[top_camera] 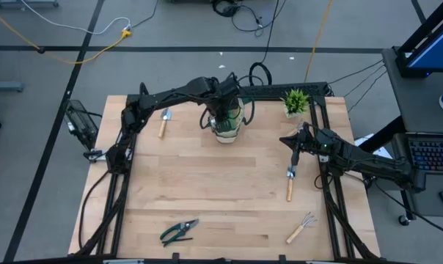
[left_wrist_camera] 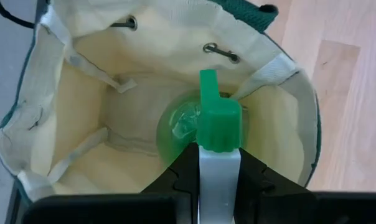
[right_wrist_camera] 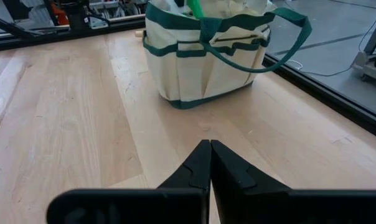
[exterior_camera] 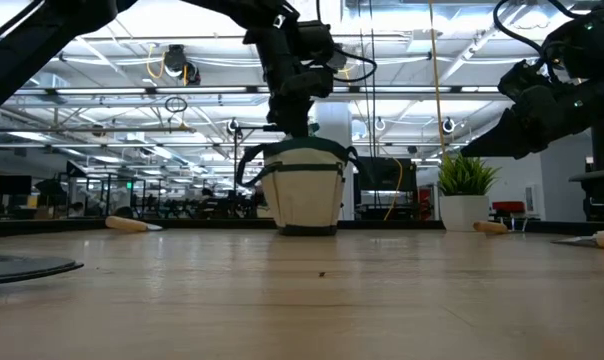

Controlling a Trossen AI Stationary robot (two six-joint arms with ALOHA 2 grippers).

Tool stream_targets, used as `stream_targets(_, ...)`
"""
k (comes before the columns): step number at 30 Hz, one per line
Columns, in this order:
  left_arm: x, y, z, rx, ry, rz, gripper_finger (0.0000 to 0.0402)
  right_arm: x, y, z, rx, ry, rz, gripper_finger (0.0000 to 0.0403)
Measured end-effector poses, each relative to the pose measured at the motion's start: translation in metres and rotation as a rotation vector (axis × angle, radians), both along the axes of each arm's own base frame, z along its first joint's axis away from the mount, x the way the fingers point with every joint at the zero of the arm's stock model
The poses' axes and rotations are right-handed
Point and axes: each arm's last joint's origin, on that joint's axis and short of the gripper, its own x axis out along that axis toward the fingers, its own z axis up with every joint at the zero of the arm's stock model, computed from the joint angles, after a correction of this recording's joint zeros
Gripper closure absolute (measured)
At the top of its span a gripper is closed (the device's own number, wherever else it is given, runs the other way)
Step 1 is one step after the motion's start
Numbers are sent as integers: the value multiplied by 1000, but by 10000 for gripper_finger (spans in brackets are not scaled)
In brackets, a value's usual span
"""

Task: Pick & Place Garden tools in Gardening bag
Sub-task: Put the green spray bottle into the gardening bag

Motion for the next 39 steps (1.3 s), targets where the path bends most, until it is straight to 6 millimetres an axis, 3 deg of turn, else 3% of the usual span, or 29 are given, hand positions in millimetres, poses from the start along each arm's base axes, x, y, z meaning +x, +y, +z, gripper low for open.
stream_targets(15, 2, -2, -3, -16, 2, -11, 348, 0, 0, 0, 3, -1, -1, 403)
stream_targets(23, 6, -11, -3, 1, 6, -26, 297, 0, 0, 0, 3, -1, -1, 403)
stream_targets(39, 8, -15, -3, 16, 12, 23, 289, 0, 0, 0, 3, -1, -1, 403)
